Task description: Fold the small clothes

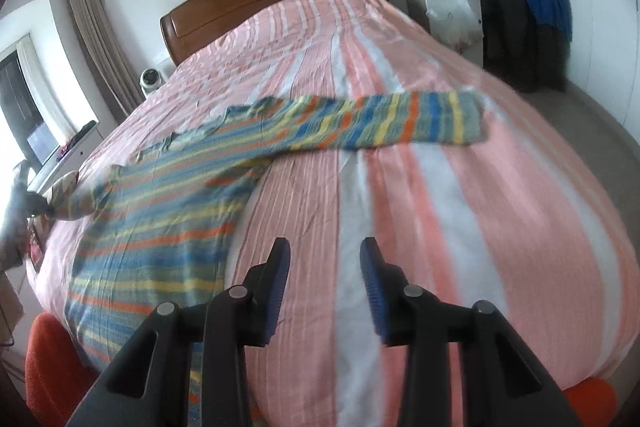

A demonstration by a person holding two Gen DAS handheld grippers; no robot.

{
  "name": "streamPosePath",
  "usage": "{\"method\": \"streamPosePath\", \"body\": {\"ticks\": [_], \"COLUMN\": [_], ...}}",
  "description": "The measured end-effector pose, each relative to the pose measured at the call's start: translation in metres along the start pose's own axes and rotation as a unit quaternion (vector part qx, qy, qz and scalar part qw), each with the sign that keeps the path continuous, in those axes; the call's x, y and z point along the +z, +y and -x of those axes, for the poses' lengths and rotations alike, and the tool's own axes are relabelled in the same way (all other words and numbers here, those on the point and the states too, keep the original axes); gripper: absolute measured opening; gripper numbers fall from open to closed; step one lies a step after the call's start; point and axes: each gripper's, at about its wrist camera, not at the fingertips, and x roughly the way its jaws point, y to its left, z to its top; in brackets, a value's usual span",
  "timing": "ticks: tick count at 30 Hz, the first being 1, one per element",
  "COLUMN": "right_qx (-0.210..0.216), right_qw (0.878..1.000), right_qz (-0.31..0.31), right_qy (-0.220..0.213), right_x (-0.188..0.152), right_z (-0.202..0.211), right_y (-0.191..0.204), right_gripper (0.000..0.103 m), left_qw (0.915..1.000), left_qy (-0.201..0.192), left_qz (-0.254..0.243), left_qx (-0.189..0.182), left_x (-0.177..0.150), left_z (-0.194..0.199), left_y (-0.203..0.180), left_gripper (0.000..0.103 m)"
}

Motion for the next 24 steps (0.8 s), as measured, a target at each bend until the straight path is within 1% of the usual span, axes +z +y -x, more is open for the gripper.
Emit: {"method": "streamPosePath", "body": {"ticks": [2, 5, 6, 9, 13, 15, 16, 17, 18, 19, 20, 21, 23, 24], "right_qx": [0.000, -0.003, -0.004, -0.006, -0.007, -0.006, -0.006, -0.007, -0.008, -0.009, -0.011, -0.012, -0.007, -0.002], "right_qw": [1.000, 1.000, 1.000, 1.000, 1.000, 1.000, 1.000, 0.999, 0.999, 1.000, 1.000, 1.000, 1.000, 0.999], "right_qz": [0.010, 0.021, 0.021, 0.017, 0.016, 0.018, 0.019, 0.021, 0.022, 0.020, 0.017, 0.014, 0.012, 0.013], "right_qy": [0.005, 0.011, 0.012, 0.016, 0.021, 0.023, 0.023, 0.023, 0.023, 0.021, 0.018, 0.017, 0.024, 0.029], "right_x": [-0.004, -0.008, -0.009, -0.013, -0.015, -0.015, -0.015, -0.015, -0.015, -0.015, -0.014, -0.013, -0.011, -0.010], "right_z": [-0.003, -0.005, -0.006, -0.008, -0.012, -0.012, -0.012, -0.011, -0.010, -0.008, -0.006, -0.003, 0.002, 0.004], "right_y": [0.005, 0.009, 0.008, 0.007, 0.006, 0.007, 0.007, 0.007, 0.007, 0.006, 0.004, 0.003, 0.000, -0.001], "right_gripper": [0.037, 0.037, 0.037, 0.037, 0.037, 0.037, 0.037, 0.038, 0.045, 0.054, 0.057, 0.060, 0.060, 0.060], "left_qw": [0.9999, 0.9996, 0.9995, 0.9992, 0.9986, 0.9985, 0.9982, 0.9976, 0.9973, 0.9969, 0.9967, 0.9963, 0.9940, 0.9911], "left_qy": [0.012, 0.015, 0.016, 0.024, 0.033, 0.029, 0.028, 0.028, 0.027, 0.024, 0.023, 0.021, 0.015, 0.016], "left_qz": [0.008, 0.022, 0.026, 0.032, 0.042, 0.043, 0.046, 0.052, 0.056, 0.060, 0.059, 0.051, 0.022, 0.002], "left_qx": [0.004, 0.006, 0.005, 0.007, -0.008, -0.015, -0.026, -0.035, -0.038, -0.044, -0.051, -0.067, -0.106, -0.132], "left_x": [-0.007, -0.012, -0.007, -0.009, -0.012, -0.012, -0.012, -0.014, -0.017, -0.022, -0.025, -0.032, -0.050, -0.063], "left_z": [-0.014, -0.019, -0.023, -0.031, -0.038, -0.037, -0.035, -0.031, -0.027, -0.019, -0.012, -0.002, 0.021, 0.032], "left_y": [-0.001, 0.001, -0.001, 0.000, 0.005, 0.012, 0.016, 0.022, 0.028, 0.035, 0.037, 0.040, 0.039, 0.035], "left_gripper": [0.005, 0.004, 0.004, 0.004, 0.005, 0.014, 0.018, 0.029, 0.039, 0.041, 0.041, 0.041, 0.042, 0.049]}}
